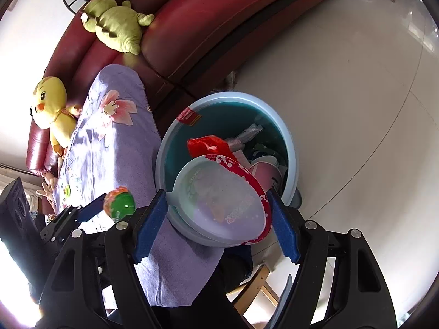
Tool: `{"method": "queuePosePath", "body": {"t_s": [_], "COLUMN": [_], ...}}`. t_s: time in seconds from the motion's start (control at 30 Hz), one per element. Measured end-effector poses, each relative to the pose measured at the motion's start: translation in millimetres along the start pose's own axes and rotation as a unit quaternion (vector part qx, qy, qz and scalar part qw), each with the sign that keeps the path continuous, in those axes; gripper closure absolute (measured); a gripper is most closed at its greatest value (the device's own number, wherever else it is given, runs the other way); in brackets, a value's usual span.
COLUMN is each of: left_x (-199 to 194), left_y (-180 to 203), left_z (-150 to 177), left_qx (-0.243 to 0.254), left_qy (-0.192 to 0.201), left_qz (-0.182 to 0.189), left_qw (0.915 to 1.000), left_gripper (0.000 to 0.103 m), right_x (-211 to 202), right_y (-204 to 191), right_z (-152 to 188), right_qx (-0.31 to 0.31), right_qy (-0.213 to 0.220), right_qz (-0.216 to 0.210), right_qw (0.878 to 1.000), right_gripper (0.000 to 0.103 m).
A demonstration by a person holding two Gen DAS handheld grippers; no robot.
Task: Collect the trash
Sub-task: 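Carry the white lid and orange snack cup over the teal bin, then open both tools to drop the lid and snack cup into the bin, then move both tools back over the table toward the green lid and bag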
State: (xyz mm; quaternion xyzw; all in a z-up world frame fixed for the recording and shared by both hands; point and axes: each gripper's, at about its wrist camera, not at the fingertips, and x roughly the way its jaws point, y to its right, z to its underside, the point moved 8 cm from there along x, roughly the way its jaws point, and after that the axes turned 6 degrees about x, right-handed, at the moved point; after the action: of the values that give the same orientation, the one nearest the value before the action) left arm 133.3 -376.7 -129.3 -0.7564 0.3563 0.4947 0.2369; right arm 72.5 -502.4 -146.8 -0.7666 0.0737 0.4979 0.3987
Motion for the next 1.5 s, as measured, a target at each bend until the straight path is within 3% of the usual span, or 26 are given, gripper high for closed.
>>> {"method": "queuePosePath", "body": {"t_s": [0.3,0.47,0.63,0.7,0.8,1.17,1.5], "left_x": [34.0,40.7,33.9,28.1,17.6,-14.1,-24.2], "left_y": [33.3,34.9,23.4,17.0,7.6,-29.1,-55.5], "left_z": [-14.3,-14.1,-10.6,-8.4,-3.9,25.0,46.0], "left_qx": [0.016,0.010,-0.009,-0.016,-0.024,-0.073,-0.101], "left_qy": [-0.032,-0.038,-0.034,-0.028,-0.015,0.003,0.008], "left_qz": [0.028,0.026,0.022,0.018,0.009,0.011,0.017], "left_qw": [0.9990,0.9989,0.9991,0.9993,0.9996,0.9973,0.9947], "left_gripper": [0.034,0.031,0.030,0.018,0.014,0.011,0.011], "right_x": [-2.7,-0.4,6.3,8.9,11.0,31.0,40.4], "right_y": [19.3,23.0,16.0,10.6,0.9,-46.0,-51.6], "right_z": [-12.9,-13.2,-11.1,-10.0,-7.3,6.3,14.9], "right_qx": [0.013,0.012,0.006,0.001,-0.009,-0.063,-0.053], "right_qy": [-0.004,-0.008,-0.015,-0.018,-0.022,-0.043,-0.057], "right_qz": [0.009,0.012,0.010,0.008,0.007,0.013,0.037], "right_qw": [1.000,1.000,1.000,1.000,1.000,0.997,0.996], "right_gripper": [0.033,0.033,0.033,0.033,0.033,0.032,0.023]}}
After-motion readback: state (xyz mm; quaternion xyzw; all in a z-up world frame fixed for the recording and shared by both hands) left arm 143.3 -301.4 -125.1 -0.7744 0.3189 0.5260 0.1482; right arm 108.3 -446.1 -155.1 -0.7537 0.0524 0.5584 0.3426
